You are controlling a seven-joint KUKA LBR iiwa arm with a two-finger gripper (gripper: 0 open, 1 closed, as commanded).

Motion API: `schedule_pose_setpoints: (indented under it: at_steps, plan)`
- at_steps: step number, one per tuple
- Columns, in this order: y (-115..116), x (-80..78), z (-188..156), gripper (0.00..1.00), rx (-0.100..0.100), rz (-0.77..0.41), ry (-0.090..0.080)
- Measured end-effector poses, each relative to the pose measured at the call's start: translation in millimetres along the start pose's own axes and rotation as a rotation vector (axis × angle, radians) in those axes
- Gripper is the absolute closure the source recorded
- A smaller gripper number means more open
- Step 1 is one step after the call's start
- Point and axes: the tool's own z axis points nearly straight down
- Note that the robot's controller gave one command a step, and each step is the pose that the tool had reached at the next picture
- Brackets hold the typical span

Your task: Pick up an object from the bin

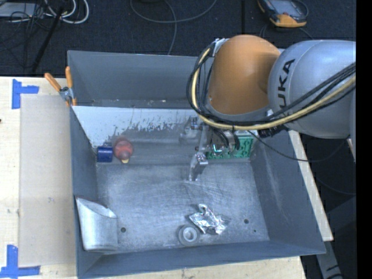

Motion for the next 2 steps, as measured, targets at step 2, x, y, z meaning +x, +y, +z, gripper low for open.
schedule_pose_setpoints:
  at_steps: [2]
  plan:
    - [-37, 115.8, 131, 0.0, 0.001, -0.226, -0.031]
